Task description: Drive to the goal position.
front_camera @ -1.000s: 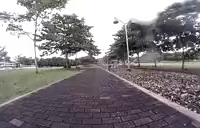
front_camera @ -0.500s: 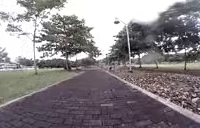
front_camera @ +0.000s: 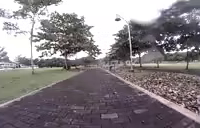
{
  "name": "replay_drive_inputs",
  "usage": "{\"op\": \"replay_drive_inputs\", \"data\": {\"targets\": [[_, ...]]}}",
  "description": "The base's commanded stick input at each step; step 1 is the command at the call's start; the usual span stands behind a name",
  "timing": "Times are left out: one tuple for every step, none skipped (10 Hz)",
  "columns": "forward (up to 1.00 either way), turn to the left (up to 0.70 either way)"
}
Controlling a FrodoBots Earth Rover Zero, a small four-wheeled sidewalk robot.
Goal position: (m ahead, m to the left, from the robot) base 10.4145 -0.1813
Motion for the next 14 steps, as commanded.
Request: {"op": "replay_drive_inputs", "data": {"targets": [[0.70, 0.00], [0.70, 0.00], [0.70, 0.00], [0.70, 0.00], [0.70, 0.00], [0.70, 0.00], [0.70, 0.00], [0.70, 0.00], [0.70, 0.00], [0.70, 0.00], [0.70, 0.00], [0.70, 0.00], [0.70, 0.00], [0.70, 0.00]]}}
